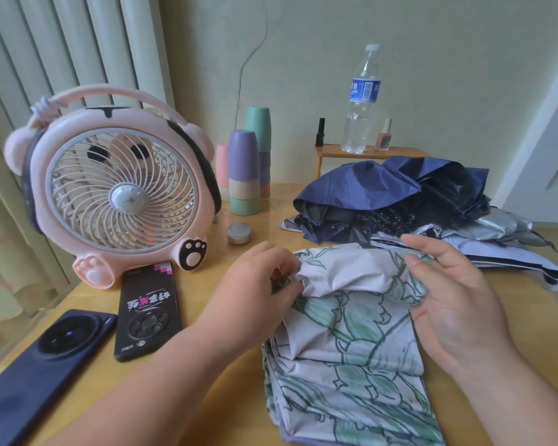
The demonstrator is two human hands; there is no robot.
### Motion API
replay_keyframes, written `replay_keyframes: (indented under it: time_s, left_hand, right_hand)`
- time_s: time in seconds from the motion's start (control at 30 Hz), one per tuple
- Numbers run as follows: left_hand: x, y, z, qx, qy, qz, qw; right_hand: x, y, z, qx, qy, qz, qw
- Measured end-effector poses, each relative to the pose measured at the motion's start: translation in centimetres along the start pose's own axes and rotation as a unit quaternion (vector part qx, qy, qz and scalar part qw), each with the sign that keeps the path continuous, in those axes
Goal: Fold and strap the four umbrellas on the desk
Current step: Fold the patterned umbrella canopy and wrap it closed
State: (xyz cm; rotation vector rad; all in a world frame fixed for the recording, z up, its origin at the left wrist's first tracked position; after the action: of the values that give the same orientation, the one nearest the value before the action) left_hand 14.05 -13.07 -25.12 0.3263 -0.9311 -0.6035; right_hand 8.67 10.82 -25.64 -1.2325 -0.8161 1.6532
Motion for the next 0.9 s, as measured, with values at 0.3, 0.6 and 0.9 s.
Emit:
replay_keyframes:
  time_s: [0.3,0.6,0.9]
  left_hand:
    - [0.3,0.4,0.3,-0.048,0.184,-0.029,0.981]
    - [0.8,1.9,0.1,0.175,0.114,-0.176,0.962]
    - [0.2,3.0,-0.5,0.203,-0.021,-0.470,0.859]
  right_hand:
    - [0.9,0.4,0.7,0.063,0.049,-0.050,0.996]
    - [-0.3,-0.8,-0.2,0.048,-0.035,-0.005,0.998]
    - [-0.2,0.0,0.2,0.042,-0.039,-0.053,0.997]
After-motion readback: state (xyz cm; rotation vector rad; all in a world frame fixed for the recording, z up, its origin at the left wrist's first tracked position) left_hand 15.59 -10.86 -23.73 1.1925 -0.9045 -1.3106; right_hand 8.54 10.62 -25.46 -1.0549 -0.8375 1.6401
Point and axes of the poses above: each hand's wrist, its own z-axis towards the middle knuckle, its own x-axis out of the back of the hand, y = z × x, the point moved 1 cm from there along z, towards the middle knuckle, and after that the axes turned 3 degrees about z, right-handed, at the moved point
